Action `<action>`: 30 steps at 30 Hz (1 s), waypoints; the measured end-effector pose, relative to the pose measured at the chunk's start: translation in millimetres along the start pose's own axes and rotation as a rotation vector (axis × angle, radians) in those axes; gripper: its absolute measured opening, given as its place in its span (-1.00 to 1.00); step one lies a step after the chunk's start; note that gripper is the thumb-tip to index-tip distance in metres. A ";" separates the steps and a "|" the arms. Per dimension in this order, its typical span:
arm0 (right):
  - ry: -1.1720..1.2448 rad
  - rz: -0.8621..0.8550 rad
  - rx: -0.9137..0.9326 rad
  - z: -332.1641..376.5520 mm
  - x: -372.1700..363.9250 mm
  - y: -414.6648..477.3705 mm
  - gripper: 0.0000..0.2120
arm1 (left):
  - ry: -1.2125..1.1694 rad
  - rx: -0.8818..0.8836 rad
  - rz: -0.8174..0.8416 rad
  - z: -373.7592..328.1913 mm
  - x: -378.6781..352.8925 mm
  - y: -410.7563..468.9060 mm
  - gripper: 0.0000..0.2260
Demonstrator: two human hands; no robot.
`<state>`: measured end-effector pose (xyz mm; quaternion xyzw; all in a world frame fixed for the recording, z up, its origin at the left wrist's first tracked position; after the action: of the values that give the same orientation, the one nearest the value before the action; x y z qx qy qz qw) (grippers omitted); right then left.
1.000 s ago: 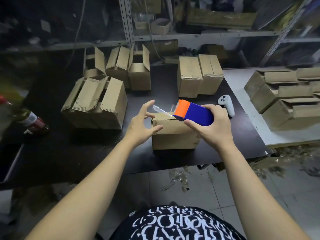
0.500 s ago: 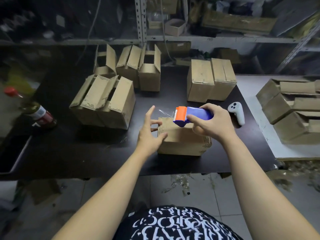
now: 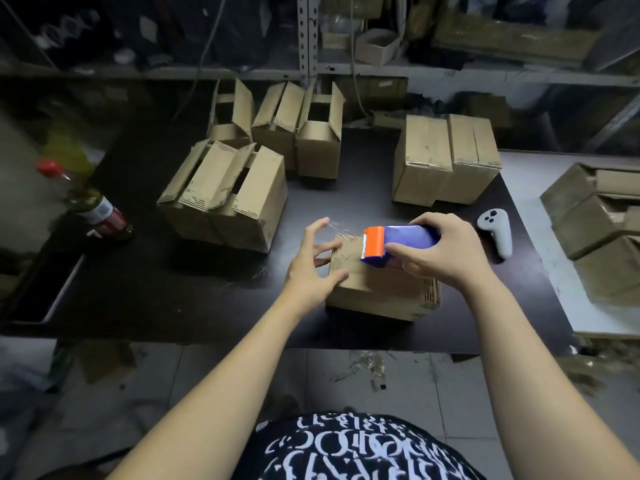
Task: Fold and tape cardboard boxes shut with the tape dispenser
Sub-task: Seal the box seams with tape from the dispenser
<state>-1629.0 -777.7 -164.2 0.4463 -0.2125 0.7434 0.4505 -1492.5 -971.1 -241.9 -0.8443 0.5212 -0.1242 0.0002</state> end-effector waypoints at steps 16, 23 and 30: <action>0.107 -0.038 -0.106 -9.0 -8.1 -11.7 -0.61 | -0.151 0.060 -0.063 -3.1 1.5 2.6 -0.38; 0.083 -0.047 -0.078 -2.8 -4.0 -15.8 -0.62 | -0.342 0.247 -0.399 -8.6 19.2 5.5 -0.92; 0.054 -0.050 -0.039 2.0 -0.8 -16.0 -0.61 | -0.148 0.177 -0.317 -11.2 30.2 19.6 -0.81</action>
<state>-1614.1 -771.5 -165.3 0.4222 -0.2034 0.7395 0.4832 -1499.3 -1005.2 -227.3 -0.9194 0.3673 -0.1057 0.0930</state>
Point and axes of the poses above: each hand's wrist, its own y-axis towards the middle knuckle, its own x-axis out of the back of the hand, z = x × y, the point moved 4 cm from there along y, towards the middle knuckle, and after that the axes turned 8 degrees about -y, right-handed, at the moved point
